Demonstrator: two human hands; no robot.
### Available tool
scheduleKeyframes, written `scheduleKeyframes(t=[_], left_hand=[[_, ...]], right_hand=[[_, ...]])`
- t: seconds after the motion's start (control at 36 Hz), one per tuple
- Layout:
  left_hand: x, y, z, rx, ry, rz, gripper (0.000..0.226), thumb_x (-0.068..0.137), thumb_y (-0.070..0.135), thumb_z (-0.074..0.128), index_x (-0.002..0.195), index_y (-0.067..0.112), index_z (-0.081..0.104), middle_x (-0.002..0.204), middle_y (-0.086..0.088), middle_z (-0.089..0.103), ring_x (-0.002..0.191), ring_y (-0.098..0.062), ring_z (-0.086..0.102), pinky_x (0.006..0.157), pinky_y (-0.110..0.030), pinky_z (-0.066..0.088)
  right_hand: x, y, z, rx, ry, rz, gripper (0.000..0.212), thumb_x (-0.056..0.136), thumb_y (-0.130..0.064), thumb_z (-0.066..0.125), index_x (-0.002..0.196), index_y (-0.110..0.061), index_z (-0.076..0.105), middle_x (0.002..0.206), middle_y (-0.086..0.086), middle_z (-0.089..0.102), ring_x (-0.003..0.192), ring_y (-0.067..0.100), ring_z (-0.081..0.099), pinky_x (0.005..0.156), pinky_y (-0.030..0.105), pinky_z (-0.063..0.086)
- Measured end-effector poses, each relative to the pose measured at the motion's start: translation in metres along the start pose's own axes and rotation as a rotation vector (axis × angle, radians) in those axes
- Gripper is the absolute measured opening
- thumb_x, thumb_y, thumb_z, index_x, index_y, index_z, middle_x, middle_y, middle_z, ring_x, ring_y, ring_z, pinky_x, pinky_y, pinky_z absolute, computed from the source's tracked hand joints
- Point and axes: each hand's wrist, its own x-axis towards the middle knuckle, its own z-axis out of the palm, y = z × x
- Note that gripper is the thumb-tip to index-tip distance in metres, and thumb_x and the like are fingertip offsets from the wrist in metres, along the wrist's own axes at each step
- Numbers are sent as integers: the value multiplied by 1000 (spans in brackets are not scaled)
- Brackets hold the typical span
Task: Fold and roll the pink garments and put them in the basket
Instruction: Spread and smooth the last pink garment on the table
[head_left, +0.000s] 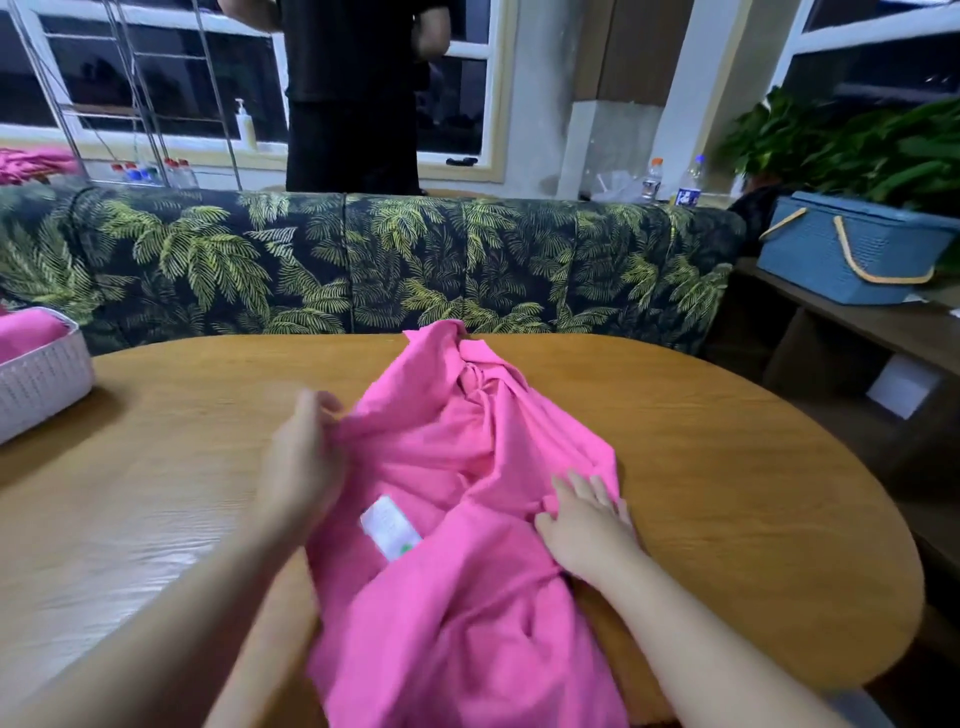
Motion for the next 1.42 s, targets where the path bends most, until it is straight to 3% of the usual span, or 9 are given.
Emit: scheduleKeyframes(t=[0.11, 0.28, 0.44, 0.67, 0.81, 0.97, 1.11, 1.31, 1.42], left_hand=[[36, -35, -50, 65, 192, -253, 38, 82, -9, 51, 119, -5, 46, 96, -23, 57, 94, -37, 56, 83, -44, 44], [-11, -24, -53, -88, -321, -471, 24, 94, 25, 60, 85, 3, 64, 78, -17, 64, 86, -27, 59, 66, -36, 49], [-63, -18, -50, -384, -592, -260, 66, 81, -14, 61, 125, 29, 41, 79, -3, 51, 55, -1, 48, 55, -16, 43], [-78, -21, -44, -184, -369, 147, 92, 65, 0, 36, 122, 72, 38, 97, -11, 55, 79, -16, 54, 72, -23, 44], [-67, -16, -70, -58, -220, 131, 77, 66, -8, 32, 114, 42, 67, 112, -3, 63, 109, -22, 57, 92, -26, 41], [-47, -12, -129, 280, 3, 95, 60, 75, -16, 49, 130, 6, 58, 125, -24, 60, 116, -38, 54, 99, -38, 38], [-58, -13, -113, 538, -322, -3, 78, 80, 34, 63, 150, 30, 29, 152, -8, 33, 134, -36, 29, 109, -52, 27], [-83, -18, -77, 704, -760, 60, 95, 59, 93, 42, 143, 50, 30, 156, 14, 23, 147, -24, 3, 115, -53, 7], [-80, -25, -76, 710, -692, 156, 118, 30, 104, 5, 124, 52, 53, 136, 20, 49, 134, -14, 36, 106, -43, 24]], right_hand=[[-1, 13, -2, 11, 62, 23, 56, 93, -35, 43, 146, -21, 32, 157, 1, 24, 146, 20, 14, 117, 49, 13], [-21, -14, -2, 112, 301, -266, 30, 88, -15, 52, 115, -20, 64, 122, 1, 64, 119, 22, 53, 105, 33, 35], [-49, -32, 11, 459, 15, -494, 67, 89, -27, 62, 148, -29, 29, 146, -7, 44, 133, 9, 41, 110, 22, 31], [-66, -13, 25, 303, 108, -692, 57, 85, 4, 42, 128, -28, 62, 102, -12, 53, 103, 11, 48, 96, 17, 34], [-73, 26, 21, 224, 239, -700, 42, 69, 0, 41, 85, -16, 76, 92, -12, 61, 88, 19, 55, 84, 15, 30], [-88, 81, 2, 84, 349, -492, 32, 71, -20, 40, 60, -24, 70, 79, -24, 64, 83, 14, 51, 75, 26, 27], [-92, 57, -9, -32, 416, -464, 40, 81, -46, 25, 51, -24, 40, 63, -11, 47, 75, 15, 43, 76, 33, 31], [-95, 13, -2, -42, 124, -466, 35, 92, -45, 55, 113, -17, 57, 128, -3, 52, 119, 17, 48, 97, 31, 38], [-89, 6, -9, -160, 119, -321, 45, 99, -51, 34, 69, -23, 51, 86, -1, 54, 94, 22, 56, 76, 33, 40]])
